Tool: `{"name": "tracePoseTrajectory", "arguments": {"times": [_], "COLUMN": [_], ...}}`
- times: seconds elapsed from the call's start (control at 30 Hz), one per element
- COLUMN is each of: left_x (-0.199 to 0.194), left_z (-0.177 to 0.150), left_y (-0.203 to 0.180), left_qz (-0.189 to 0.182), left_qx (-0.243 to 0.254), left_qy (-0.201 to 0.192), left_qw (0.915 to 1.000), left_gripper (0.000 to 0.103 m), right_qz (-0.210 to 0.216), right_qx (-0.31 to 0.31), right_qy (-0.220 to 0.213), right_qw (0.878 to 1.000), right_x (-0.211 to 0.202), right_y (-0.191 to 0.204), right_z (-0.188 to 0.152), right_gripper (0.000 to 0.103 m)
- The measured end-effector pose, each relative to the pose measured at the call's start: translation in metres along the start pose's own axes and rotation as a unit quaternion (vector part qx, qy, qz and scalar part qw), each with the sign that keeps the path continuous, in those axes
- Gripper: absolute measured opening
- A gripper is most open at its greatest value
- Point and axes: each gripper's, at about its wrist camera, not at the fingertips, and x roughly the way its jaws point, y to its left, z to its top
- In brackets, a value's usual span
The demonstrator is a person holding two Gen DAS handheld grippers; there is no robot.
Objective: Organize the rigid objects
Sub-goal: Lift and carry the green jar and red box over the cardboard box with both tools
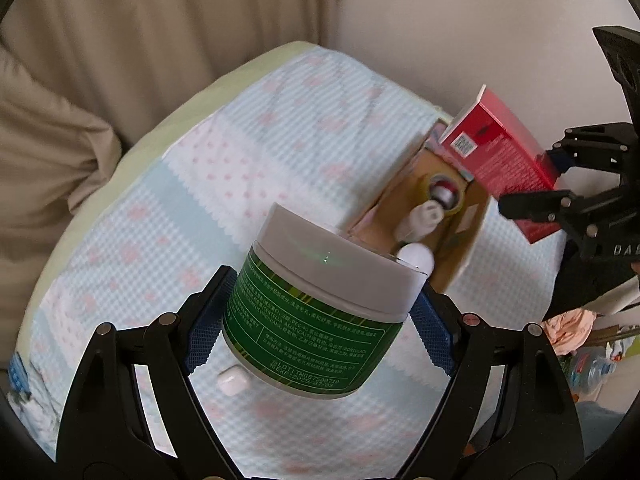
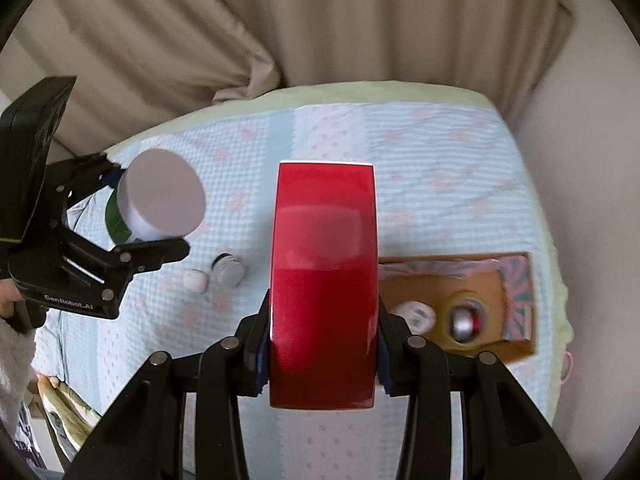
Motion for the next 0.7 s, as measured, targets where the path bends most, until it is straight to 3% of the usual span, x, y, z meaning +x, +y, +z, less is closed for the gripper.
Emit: {"name": "tracePoseTrajectory", "arguments": {"times": [0.3, 0.7], "left_x": [0.029, 0.135], "left_z": [0.022, 0.032], "left_y": [-0.07, -0.112], "left_qz": [0.004, 0.006], "left_qx": [-0.039, -0.108], "left_qy": [0.001, 0.043], "left_qw": [0.9992, 0.9932], "left_gripper": [0.082, 0.082], "right_qz": [-0.007, -0.007], "right_qx": [0.012, -0.025], "right_qy": [0.003, 0.065], "right_qw": [1.0, 0.998], "right_x": [-0.025, 0.033], "right_y": [-0.088, -0.201], "right_z": [-0.029, -0.049], "right_gripper": [0.038, 0.038]}}
